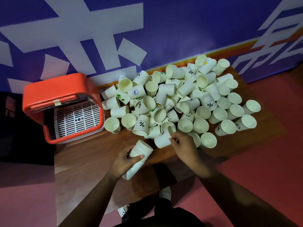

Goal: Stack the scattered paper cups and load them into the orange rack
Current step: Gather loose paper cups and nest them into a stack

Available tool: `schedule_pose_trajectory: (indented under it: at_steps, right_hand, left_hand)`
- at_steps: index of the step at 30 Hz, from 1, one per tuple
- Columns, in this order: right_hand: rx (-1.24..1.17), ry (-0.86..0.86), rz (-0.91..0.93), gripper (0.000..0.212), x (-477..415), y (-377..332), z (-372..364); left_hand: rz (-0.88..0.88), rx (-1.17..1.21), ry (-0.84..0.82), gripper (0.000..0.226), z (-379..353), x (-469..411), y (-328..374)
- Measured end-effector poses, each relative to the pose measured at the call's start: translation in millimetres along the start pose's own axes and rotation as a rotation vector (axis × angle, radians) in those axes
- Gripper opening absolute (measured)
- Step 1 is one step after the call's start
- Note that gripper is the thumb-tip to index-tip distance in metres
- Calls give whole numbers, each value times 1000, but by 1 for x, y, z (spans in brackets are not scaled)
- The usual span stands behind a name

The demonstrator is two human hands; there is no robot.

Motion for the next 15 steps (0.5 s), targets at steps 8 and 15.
schedule_pose_trajectory:
  at_steps: [8,15]
  right_hand:
    - [-207,-252,-1,5,4,-21,4]
    - [-334,-406,-83,16,22,-23,-10]
  left_hand:
    - [-30,50,-126,47,-22,-5,12]
    - [-54,72,-140,55,-24,-2,1]
Point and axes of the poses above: each hand's wrist, its own x-axis away from the middle knuckle, its own z-axis out of the back of the hand, y = z × x, the point moved 2 cm from there along -x, towards the middle knuckle, and after that the axes turned 13 degrees about x, right-handed, at the moved point
